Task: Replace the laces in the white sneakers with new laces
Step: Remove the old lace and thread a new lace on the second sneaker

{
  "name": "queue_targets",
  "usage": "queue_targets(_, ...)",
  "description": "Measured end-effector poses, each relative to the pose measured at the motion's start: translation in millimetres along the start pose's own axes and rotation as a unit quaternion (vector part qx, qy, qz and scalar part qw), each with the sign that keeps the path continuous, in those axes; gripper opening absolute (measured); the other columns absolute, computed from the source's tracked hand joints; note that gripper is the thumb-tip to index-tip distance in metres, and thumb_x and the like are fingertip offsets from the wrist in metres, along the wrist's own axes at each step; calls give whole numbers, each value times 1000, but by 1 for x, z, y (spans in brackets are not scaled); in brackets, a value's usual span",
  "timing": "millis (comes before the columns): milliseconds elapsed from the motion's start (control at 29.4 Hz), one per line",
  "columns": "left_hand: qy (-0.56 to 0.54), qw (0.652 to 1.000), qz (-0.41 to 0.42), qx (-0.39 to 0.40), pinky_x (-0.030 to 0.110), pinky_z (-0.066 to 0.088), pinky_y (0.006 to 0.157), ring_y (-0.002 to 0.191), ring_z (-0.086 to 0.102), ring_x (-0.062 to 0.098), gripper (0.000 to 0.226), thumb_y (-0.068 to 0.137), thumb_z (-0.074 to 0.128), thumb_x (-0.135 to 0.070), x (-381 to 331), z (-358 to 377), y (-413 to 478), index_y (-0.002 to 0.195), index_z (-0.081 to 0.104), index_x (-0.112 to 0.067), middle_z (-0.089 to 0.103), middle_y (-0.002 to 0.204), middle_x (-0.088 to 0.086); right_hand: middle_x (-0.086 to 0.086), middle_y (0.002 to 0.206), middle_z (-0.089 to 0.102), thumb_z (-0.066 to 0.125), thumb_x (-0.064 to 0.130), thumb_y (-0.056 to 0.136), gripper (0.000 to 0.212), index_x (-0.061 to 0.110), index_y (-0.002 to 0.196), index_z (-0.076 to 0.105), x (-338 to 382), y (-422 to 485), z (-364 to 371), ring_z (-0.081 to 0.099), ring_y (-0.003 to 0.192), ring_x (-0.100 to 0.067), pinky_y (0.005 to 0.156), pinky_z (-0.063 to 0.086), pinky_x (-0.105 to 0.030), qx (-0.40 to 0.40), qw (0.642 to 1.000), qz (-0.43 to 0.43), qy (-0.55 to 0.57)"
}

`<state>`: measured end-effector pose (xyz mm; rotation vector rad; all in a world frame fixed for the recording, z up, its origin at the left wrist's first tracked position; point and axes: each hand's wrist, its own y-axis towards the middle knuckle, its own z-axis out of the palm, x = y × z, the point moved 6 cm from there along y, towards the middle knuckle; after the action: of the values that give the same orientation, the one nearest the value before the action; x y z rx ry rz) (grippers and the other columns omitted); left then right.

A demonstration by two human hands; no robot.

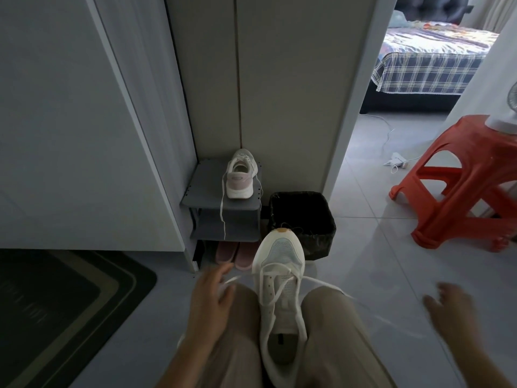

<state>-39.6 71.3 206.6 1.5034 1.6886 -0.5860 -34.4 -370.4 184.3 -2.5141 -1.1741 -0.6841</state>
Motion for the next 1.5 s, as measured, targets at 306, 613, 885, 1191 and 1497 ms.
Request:
queue_targets(306,-27,995,43,81,27,44,88,89,53,-6,22,85,64,-15,-32,29,18,96,53,-30,53,91,-23,12,88,60,63,17,86,11,26,91,61,186,-123,55,57,81,-1,70,44,-8,263,893,-354,89)
queue_targets(613,-87,992,7,93,6,41,67,81,56,-2,27,82,66,-7,-25,20,22,72,57,-30,61,79,-11,-11,77,63,59,8,87,20,21,72,57,102,-34,15,60,74,-28,75,49,-41,182,964,-155,116)
queue_targets(885,-83,985,12,149,6,41,69,80,57,-4,15,86,63,-10,-33,20,18,82,58,-24,63,79,-6,-4,112,58,64,11,84,22,15,106,61,98,-57,44,55,97,-20,88,43,-31,164,961,-222,-24)
queue_targets(1191,-22,985,117,123,8,42,69,78,57,0,5,84,65,-16,-73,32,23,82,63,-19,59,76,-16,19,88,49,60,27,88,15,22,100,64,187,-116,60,45,77,3,70,34,-5,206,872,-443,23)
queue_targets(1497,59,978,180,85,19,40,79,83,53,0,10,82,64,-20,-75,37,23,92,62,-19,53,87,-15,14,83,53,62,20,86,10,29,86,59,161,-88,48,53,77,-2,75,45,-14,231,889,-395,5)
